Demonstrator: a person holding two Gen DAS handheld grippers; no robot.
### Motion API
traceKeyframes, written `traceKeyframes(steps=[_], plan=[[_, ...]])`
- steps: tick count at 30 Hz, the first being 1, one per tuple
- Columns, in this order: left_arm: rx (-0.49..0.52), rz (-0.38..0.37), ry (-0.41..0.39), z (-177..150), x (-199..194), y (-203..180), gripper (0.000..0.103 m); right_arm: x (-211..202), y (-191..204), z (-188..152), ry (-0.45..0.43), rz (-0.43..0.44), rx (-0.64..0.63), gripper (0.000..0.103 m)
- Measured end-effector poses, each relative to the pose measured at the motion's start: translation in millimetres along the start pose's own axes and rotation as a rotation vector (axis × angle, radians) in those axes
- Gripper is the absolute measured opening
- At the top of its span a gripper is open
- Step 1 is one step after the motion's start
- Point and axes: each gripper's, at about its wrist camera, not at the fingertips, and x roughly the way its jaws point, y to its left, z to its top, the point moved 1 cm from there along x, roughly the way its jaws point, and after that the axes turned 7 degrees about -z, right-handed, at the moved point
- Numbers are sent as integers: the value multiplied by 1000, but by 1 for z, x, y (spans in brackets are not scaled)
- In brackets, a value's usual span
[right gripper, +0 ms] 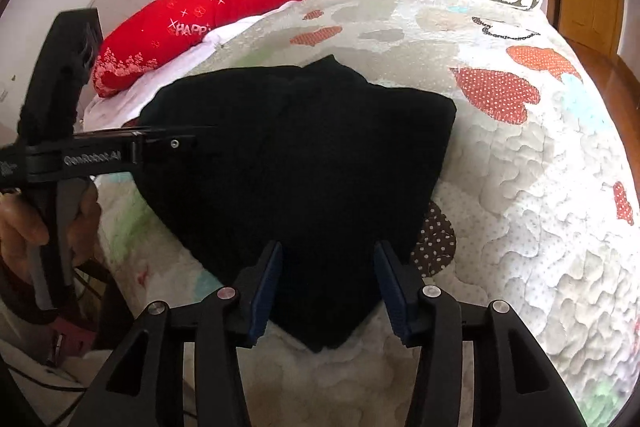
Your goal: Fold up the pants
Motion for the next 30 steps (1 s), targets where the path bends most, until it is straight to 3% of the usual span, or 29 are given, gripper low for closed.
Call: traceKeyframes(steps=[5, 10, 16, 20, 24, 27, 30], plan=[[0, -18, -15, 3, -3, -7, 54, -11, -9, 25, -64, -44, 6, 50], [16, -3, -1, 0, 6, -14, 54, 7, -18, 55, -94, -69, 51, 51], [-13, 12, 23, -6, 18, -7, 55, 36, 5, 81, -85, -41, -29, 50], [-12, 22, 16, -7, 20, -7, 56, 73, 13, 93, -21, -94, -71, 51], [-22, 14, 18, -7, 24, -3, 60, 88, 8, 103, -25, -61, -27, 53], [-22, 3, 19, -6, 23, -1, 60, 82, 0, 105, -18, -28, -9, 53], [-23, -2, 18, -7, 21, 0, 61, 51, -12, 100, -52, -46, 6, 54]])
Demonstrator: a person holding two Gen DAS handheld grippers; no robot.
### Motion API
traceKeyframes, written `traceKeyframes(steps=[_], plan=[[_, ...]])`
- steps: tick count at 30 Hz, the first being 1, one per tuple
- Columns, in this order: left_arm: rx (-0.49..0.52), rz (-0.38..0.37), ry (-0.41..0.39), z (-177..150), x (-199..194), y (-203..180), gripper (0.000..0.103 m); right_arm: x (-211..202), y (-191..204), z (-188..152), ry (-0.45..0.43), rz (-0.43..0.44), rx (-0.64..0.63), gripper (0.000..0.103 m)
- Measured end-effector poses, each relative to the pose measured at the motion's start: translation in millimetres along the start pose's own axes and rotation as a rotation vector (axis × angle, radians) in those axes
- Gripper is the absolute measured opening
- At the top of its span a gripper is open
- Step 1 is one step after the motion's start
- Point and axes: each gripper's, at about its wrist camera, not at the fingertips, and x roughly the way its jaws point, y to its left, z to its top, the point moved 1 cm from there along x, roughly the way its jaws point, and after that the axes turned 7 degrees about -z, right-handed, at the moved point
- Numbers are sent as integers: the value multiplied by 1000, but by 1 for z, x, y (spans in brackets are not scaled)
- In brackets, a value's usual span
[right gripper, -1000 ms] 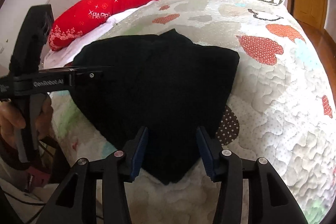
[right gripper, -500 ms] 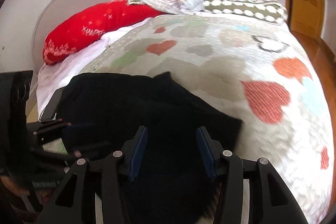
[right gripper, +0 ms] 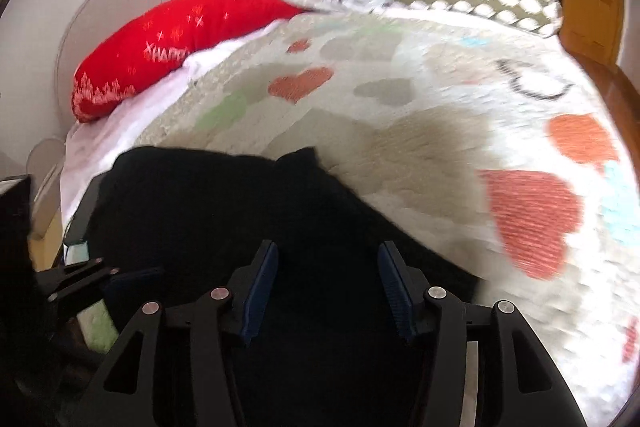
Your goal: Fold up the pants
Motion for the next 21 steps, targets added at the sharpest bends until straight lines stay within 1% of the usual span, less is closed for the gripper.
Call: traceKeyframes(steps=[3, 6, 8, 9, 11, 12, 13, 14, 15, 16, 17, 20, 21], plan=[[-10, -7, -3, 0, 0, 2, 61, -35, -14, -14, -33, -27, -8, 54], [-10, -6, -6, 0, 0, 1, 61, -59, -21, -39, -20, -13, -14, 54], [-9, -5, -6, 0, 0, 1, 61, -70, -20, -54, -28, -12, -14, 53], [-11, -5, -6, 0, 0, 1, 61, -73, -18, -62, -28, 10, -11, 52], [-13, -4, -6, 0, -2, 1, 61, -73, -8, -74, -14, 39, -26, 51], [-12, -3, -6, 0, -2, 1, 61, -70, 1, -80, -8, 42, -61, 51], [-11, -1, -7, 0, -2, 1, 61, -65, 9, -85, -2, 35, -94, 50], [-12, 2, -8, -1, -3, 2, 61, -58, 16, -90, 20, 24, -120, 46], [-12, 2, -8, -2, -5, 2, 61, -50, 21, -96, 57, 15, -138, 45], [-12, 2, -9, -3, -6, 3, 61, -46, 25, -100, 66, 0, -157, 45], [-12, 7, -13, -5, -8, 4, 61, -49, 27, -102, 50, -5, -169, 45], [-8, 34, -24, -6, -15, 8, 61, -57, 24, -96, 78, 71, -145, 44], [-8, 40, -30, -6, -17, 8, 61, -62, 21, -92, 64, 77, -135, 44]])
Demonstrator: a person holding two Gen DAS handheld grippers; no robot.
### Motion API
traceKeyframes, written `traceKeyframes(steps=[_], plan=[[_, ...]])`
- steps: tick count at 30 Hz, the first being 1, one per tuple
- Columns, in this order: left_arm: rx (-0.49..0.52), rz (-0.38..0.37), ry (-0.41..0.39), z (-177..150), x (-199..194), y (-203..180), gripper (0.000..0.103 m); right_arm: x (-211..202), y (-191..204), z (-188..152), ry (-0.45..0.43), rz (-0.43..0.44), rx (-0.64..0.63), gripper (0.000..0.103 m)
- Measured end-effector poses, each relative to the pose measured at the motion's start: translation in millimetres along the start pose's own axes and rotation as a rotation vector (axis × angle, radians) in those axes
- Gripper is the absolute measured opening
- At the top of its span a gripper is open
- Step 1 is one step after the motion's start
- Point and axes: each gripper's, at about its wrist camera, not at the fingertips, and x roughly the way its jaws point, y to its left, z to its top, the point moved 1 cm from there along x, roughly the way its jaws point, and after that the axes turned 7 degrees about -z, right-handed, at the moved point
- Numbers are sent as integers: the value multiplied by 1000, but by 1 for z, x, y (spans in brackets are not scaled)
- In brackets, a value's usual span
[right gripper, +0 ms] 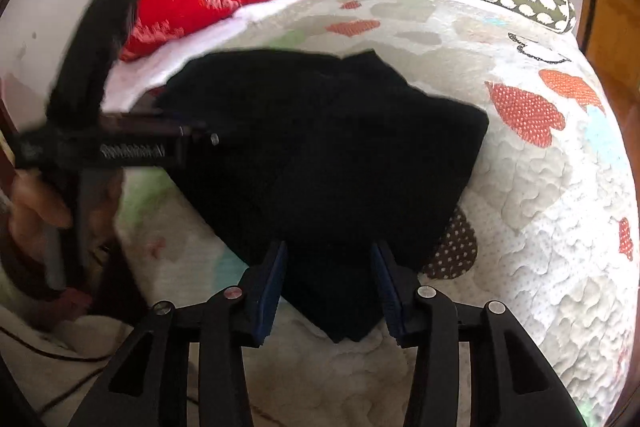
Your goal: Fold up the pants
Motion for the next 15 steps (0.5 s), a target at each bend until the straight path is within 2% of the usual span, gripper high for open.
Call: traceKeyframes(steps=[4, 7, 15], plan=[[-2, 1, -24, 3, -6, -2, 61, -7, -13, 27, -83, -90, 38, 45], [11, -8, -27, 3, -6, -8, 61, 3, -20, 49, -120, -104, 64, 45], [24, 19, -10, -1, 9, -11, 61, 69, -15, 81, -34, -107, 45, 46]])
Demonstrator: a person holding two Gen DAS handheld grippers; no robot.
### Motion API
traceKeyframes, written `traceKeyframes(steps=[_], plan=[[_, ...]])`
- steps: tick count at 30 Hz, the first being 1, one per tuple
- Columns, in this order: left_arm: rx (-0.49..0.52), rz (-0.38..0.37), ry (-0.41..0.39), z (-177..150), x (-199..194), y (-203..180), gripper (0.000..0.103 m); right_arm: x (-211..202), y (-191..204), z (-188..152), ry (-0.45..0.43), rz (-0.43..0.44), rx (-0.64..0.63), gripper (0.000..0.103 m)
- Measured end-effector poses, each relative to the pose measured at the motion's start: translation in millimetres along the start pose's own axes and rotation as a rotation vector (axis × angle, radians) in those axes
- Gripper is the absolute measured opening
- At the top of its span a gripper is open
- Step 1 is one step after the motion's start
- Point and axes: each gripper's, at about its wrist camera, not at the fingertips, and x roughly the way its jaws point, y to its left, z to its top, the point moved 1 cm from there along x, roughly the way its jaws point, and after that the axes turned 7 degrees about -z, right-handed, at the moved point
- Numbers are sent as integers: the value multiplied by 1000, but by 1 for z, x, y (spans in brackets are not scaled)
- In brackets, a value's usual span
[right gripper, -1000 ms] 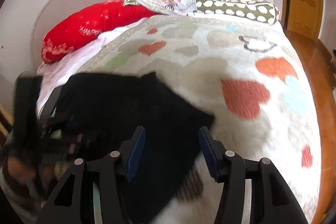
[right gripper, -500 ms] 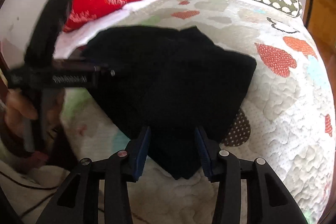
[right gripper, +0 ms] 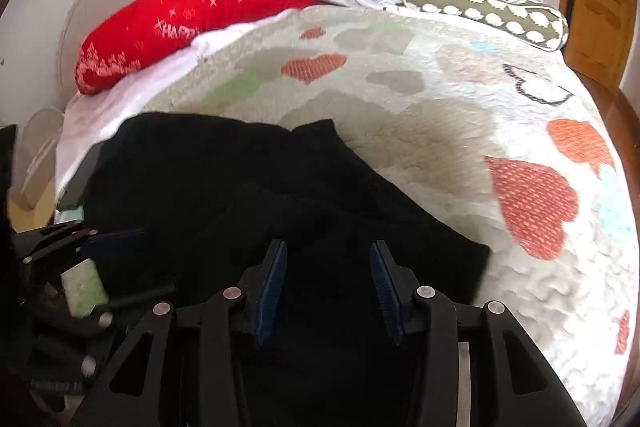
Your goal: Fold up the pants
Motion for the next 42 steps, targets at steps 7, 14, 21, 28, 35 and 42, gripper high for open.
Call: traceKeyframes(steps=[7, 14, 21, 28, 35, 42], plan=[[-11, 1, -4, -1, 5, 3, 67, 14, -5, 7, 20, 28, 41, 47], [-6, 2, -7, -2, 4, 3, 67, -21, -3, -7, -1, 20, 20, 53], [-3, 12, -8, -3, 4, 1, 67, -18, -3, -36, 30, -7, 22, 55], [-7, 13, -10, -5, 0, 2, 67, -43, -1, -45, 19, 6, 17, 56], [-8, 19, -13, -7, -1, 0, 67, -40, 3, -68, 38, 9, 19, 59], [-4, 24, -21, -8, -7, -3, 67, -52, -3, -49, 6, 29, 46, 59]])
